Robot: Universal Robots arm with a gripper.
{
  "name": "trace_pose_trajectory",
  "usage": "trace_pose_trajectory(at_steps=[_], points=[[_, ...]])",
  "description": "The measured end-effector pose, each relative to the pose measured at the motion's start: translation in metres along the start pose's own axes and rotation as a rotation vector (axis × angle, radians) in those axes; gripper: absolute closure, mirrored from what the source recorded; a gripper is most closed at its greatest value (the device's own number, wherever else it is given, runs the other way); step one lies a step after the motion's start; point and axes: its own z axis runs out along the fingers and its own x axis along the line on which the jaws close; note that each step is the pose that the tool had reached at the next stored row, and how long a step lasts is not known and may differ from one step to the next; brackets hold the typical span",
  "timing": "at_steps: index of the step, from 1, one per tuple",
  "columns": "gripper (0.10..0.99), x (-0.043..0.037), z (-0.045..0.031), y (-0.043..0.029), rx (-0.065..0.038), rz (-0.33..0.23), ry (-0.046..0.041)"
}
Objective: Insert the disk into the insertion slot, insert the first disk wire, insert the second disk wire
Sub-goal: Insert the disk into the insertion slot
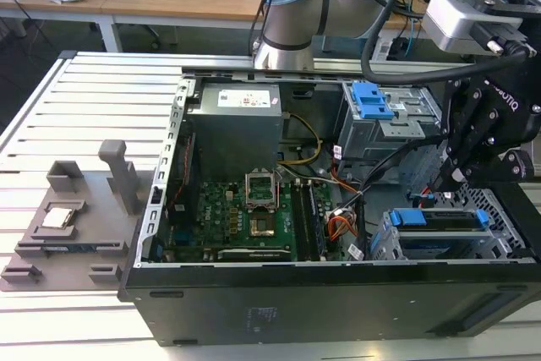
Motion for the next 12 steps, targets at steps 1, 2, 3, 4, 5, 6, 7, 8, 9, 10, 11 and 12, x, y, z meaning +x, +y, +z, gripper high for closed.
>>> trace_pose_trajectory(at_steps=[1, 2, 3, 4, 5, 6, 7, 8, 9, 10, 11, 12], points=[[0.98, 0.0, 0.0, 0.0, 0.0, 0.0, 0.0001], [0.98, 0.0, 0.0, 0.0, 0.0, 0.0, 0.0001], [0.98, 0.0, 0.0, 0.0, 0.0, 0.0, 0.0002], [0.98, 0.0, 0.0, 0.0, 0.0, 0.0, 0.0002], [0.98, 0.0, 0.0, 0.0, 0.0, 0.0, 0.0003], [0.98, 0.0, 0.0, 0.0, 0.0, 0.0, 0.0004], [0.98, 0.0, 0.0, 0.0, 0.0, 0.0, 0.0005], [0.98, 0.0, 0.0, 0.0, 0.0, 0.0, 0.0005], [0.98, 0.0, 0.0, 0.0, 0.0, 0.0, 0.0007], [0.98, 0.0, 0.0, 0.0, 0.0, 0.0, 0.0008], [0.98, 0.0, 0.0, 0.0, 0.0, 0.0, 0.0009], [0.98, 0.0, 0.0, 0.0, 0.0, 0.0, 0.001]])
